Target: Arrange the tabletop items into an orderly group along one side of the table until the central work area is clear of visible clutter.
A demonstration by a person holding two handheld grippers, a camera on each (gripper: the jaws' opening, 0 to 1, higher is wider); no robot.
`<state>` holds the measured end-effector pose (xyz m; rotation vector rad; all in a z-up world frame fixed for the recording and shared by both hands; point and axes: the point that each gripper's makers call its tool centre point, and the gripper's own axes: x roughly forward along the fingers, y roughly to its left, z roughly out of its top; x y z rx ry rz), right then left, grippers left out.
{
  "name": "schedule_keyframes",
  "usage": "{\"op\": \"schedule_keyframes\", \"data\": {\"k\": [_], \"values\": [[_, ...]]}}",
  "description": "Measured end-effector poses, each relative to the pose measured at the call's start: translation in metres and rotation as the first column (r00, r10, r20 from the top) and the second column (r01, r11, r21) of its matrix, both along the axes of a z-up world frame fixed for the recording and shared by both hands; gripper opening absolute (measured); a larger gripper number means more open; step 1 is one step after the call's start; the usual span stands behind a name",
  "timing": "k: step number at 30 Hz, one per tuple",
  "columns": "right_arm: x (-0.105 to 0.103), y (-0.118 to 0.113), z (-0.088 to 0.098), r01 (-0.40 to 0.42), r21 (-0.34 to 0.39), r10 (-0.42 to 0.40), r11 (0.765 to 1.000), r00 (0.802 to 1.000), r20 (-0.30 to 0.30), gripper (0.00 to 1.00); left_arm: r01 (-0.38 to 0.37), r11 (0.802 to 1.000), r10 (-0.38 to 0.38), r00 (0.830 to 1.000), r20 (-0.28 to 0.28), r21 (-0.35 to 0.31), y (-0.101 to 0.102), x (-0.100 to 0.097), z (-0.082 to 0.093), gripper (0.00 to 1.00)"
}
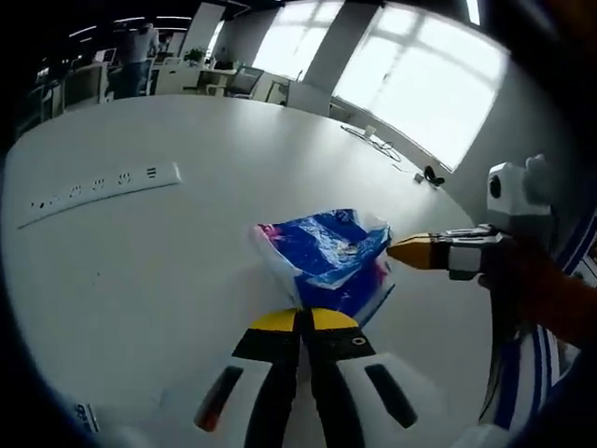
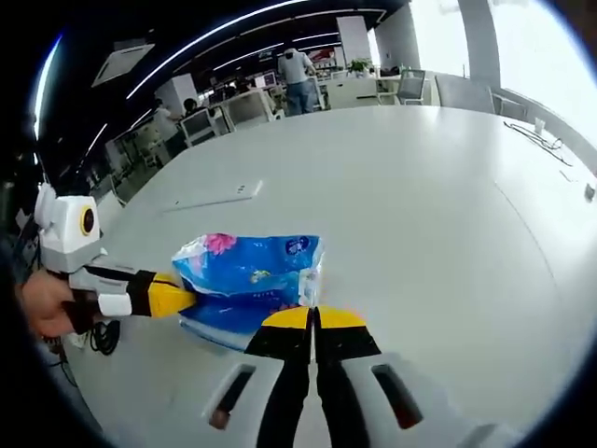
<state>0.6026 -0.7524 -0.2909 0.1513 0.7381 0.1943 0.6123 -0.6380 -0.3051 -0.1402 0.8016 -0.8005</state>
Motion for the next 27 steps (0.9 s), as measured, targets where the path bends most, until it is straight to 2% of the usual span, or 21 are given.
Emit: {"op": "schedule_keyframes", "data": {"k": [13,27], "values": [[0.004,-0.004,-0.015,-0.002,-0.012,0.001,1.0,1.0,-0.023,0.0,0.003,1.0,-0.003,0.999,-0.04,0.011,-0.004,-0.002,-0.016,0.01],[0.007,-0.004,-0.024,0.0,-0.01,0.0,1.0,0.999,-0.039,0.0,0.022,0.999,-0.021,0.999,-0.042,0.03,-0.002,-0.001,-0.024,0.03]]}}
